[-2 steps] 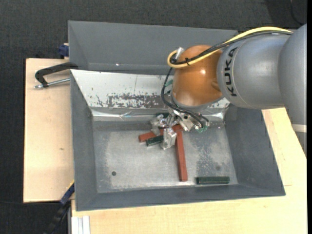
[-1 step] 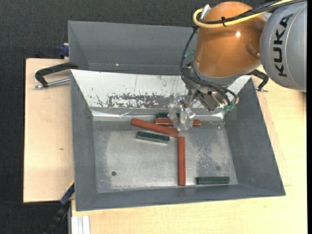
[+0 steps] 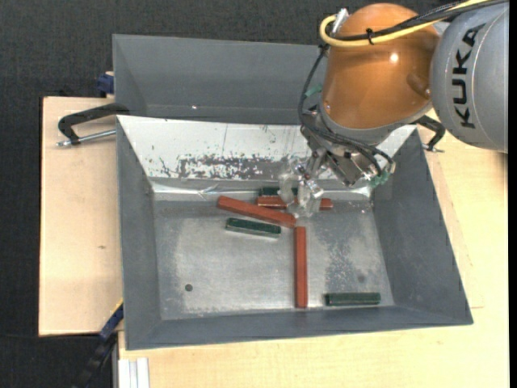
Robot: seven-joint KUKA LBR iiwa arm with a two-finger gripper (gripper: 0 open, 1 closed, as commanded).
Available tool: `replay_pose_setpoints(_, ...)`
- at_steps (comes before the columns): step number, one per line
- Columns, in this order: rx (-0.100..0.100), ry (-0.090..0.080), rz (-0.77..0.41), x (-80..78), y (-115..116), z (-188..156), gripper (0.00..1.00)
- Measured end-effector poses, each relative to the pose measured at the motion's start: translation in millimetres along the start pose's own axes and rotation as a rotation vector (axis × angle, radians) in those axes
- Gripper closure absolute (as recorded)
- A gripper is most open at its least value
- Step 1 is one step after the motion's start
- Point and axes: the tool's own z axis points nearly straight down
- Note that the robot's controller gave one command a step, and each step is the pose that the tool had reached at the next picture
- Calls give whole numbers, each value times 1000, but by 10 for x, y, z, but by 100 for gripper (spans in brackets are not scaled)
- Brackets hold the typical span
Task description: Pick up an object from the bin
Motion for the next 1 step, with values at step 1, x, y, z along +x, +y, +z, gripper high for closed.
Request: replay_pose_setpoints(1,-4,7,-246,236,281,940,0)
